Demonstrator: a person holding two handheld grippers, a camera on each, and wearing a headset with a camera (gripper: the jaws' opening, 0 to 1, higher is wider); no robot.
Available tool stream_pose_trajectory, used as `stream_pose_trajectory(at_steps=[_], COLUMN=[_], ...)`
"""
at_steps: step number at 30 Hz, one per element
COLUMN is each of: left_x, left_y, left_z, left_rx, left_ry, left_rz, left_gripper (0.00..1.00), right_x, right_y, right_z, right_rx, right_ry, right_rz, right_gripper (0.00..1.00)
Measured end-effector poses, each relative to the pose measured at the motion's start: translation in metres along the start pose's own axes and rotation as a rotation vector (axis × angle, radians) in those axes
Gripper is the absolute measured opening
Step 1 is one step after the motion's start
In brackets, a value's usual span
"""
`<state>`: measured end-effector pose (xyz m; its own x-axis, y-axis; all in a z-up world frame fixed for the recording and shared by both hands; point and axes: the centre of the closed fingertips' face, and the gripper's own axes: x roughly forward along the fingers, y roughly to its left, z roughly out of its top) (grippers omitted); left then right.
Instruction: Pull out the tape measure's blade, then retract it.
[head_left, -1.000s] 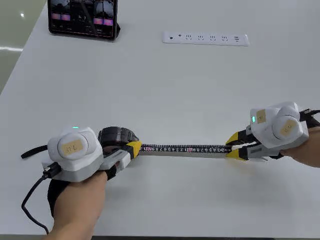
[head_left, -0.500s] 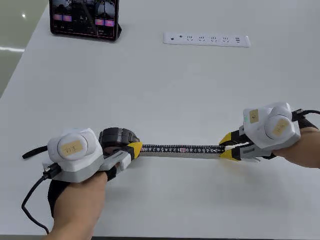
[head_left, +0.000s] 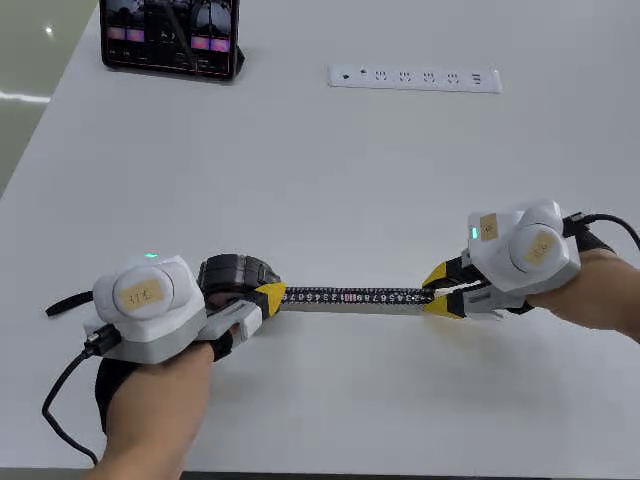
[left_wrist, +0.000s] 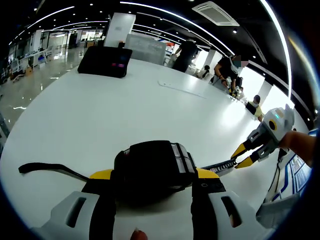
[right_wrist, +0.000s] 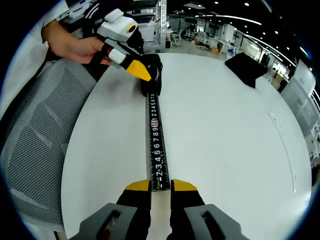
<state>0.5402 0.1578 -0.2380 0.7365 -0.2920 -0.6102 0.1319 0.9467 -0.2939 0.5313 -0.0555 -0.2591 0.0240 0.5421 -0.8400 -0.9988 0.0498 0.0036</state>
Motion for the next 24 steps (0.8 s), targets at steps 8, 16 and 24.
stream_pose_trajectory(at_steps=[8, 16, 24], left_x=[0.0, 0.0, 0.001], left_y=[0.0, 0.0, 0.001], left_z=[0.0, 0.0, 0.0], left_rx=[-0.006, -0.01, -0.01], left_ry=[-0.001, -0.002, -0.004], left_rz=[-0.005, -0.01, -0.015], left_gripper=[0.56, 0.56, 0.56], right_x=[0.003, 0.008, 0.015], right_y=[0.0, 0.0, 0.002], right_z=[0.006, 0.015, 0.024], right_rx=[0.005, 0.001, -0.003], right_ry=[-0.014, -0.025, -0.038], right_rz=[0.009, 0.016, 0.027], right_gripper=[0.1, 0.1, 0.1])
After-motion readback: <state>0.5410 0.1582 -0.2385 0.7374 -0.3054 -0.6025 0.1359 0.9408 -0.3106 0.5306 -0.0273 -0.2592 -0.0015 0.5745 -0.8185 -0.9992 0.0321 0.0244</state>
